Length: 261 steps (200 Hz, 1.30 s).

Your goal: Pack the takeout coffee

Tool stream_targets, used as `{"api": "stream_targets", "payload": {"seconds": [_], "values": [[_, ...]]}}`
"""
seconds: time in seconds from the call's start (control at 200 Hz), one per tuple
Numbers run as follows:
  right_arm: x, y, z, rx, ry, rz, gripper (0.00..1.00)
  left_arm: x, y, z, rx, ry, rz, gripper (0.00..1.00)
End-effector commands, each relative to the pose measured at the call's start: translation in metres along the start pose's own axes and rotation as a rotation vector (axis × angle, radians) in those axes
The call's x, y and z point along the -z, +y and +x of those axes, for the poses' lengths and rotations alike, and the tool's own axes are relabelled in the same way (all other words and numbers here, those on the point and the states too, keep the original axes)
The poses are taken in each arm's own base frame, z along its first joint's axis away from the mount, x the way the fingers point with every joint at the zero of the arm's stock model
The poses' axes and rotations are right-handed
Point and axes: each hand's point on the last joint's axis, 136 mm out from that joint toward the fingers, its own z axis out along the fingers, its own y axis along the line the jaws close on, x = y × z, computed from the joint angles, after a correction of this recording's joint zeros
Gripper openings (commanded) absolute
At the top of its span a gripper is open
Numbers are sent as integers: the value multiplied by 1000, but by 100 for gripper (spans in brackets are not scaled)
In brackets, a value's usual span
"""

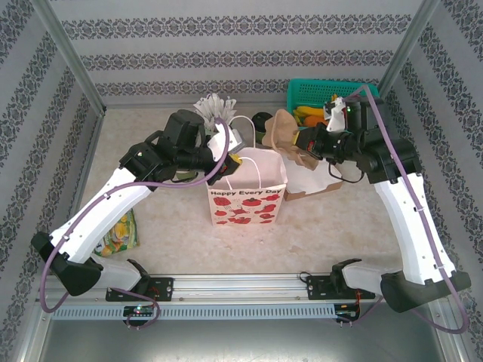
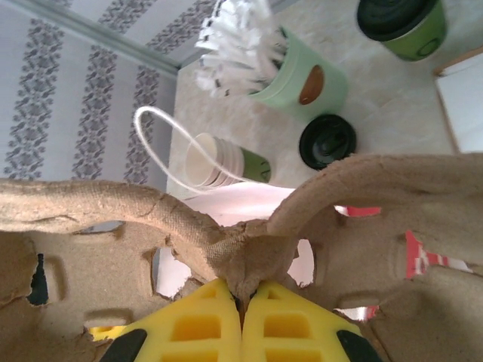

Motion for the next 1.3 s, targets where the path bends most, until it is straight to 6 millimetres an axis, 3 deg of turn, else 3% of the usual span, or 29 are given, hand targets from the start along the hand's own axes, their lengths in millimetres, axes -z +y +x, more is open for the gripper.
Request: {"api": "stream_targets", "payload": {"seconds": [0.0, 0.13, 0.25, 0.544, 0.854, 1.299], "values": [[12, 37, -2, 33, -5, -124, 0, 7, -13, -15, -107, -72, 35, 0], [5, 65, 11, 38, 69, -241, 0, 8, -13, -18, -128, -89, 27, 0], [-1, 79, 19, 25, 112, -290, 0, 7, -11, -18, -136, -98, 10, 0], [-26, 86, 35, -106, 205, -377, 0, 10, -17, -20, -187, -147, 16, 0], [-51, 65, 55, -163, 320, -328, 0, 11, -26, -20, -242, -174, 43, 0], [-26, 66, 57, -150, 298, -368, 0, 8, -13, -14, -203, -158, -35, 0]]}}
